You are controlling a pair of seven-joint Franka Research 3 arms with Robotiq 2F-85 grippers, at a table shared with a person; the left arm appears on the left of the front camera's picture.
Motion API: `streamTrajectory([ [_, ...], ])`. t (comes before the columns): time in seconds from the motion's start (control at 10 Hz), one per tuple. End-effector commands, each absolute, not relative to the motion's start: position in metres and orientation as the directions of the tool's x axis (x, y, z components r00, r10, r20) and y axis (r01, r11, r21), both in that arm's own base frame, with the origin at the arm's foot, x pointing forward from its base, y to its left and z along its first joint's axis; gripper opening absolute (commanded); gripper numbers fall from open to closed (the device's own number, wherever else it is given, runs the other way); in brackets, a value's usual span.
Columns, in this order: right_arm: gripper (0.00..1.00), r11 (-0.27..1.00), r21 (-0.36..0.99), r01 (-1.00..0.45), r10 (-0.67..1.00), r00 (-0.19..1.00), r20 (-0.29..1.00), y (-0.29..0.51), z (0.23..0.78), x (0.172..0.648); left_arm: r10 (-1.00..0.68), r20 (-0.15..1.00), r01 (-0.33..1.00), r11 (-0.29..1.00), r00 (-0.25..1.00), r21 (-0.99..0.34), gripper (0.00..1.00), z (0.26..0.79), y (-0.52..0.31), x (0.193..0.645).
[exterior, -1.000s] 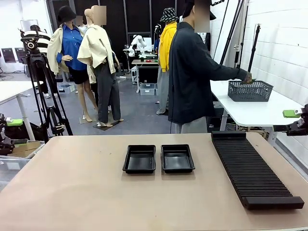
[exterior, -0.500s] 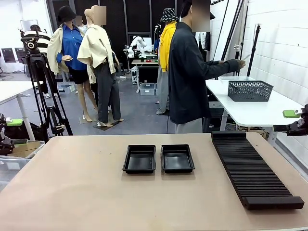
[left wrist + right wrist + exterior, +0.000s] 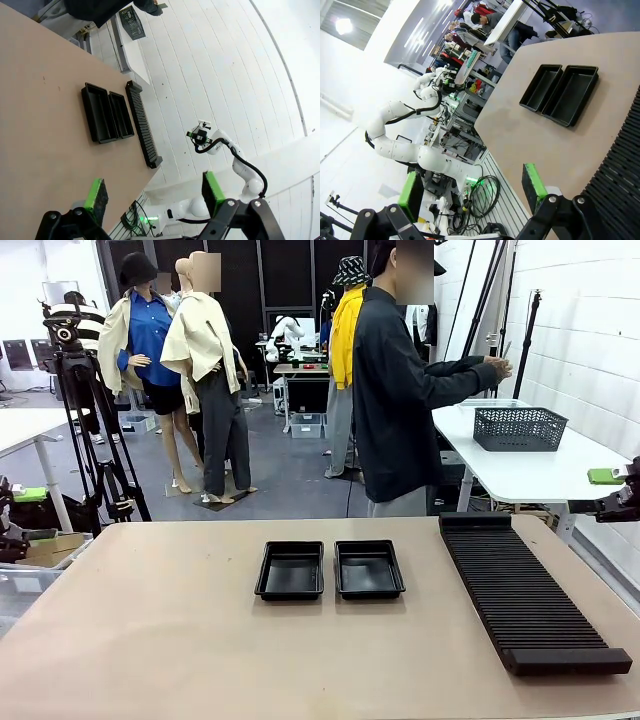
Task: Inspect and transfer BCBs to ESD trays.
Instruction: Pick up the Blank PCB from the PCB Rack and place it in the left ESD tray.
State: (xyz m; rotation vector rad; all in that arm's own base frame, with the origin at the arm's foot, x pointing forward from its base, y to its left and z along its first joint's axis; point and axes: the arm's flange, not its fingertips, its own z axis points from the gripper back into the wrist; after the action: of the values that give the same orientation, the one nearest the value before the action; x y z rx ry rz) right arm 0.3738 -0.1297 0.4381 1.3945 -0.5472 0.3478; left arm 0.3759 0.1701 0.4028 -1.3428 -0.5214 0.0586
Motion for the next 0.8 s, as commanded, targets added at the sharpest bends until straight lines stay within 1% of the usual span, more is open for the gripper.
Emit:
streamTrajectory([
  [0.0,1.00,0.154,0.828,-0.540,-0.085,0.827,0.555,-0.1300,0.4378,0.3735,0.341,0.317,0.249,0.229,0.885,-0.941,1.00,0.4049,0.1710,0.3750],
  [0.7,1.00,0.154,0.828,-0.540,-0.085,0.827,0.555,-0.1300,0.4378,0.3735,0.341,0.317,0.249,0.229,0.885,-0.941,1.00,0.4049,0.1710,0.3750],
])
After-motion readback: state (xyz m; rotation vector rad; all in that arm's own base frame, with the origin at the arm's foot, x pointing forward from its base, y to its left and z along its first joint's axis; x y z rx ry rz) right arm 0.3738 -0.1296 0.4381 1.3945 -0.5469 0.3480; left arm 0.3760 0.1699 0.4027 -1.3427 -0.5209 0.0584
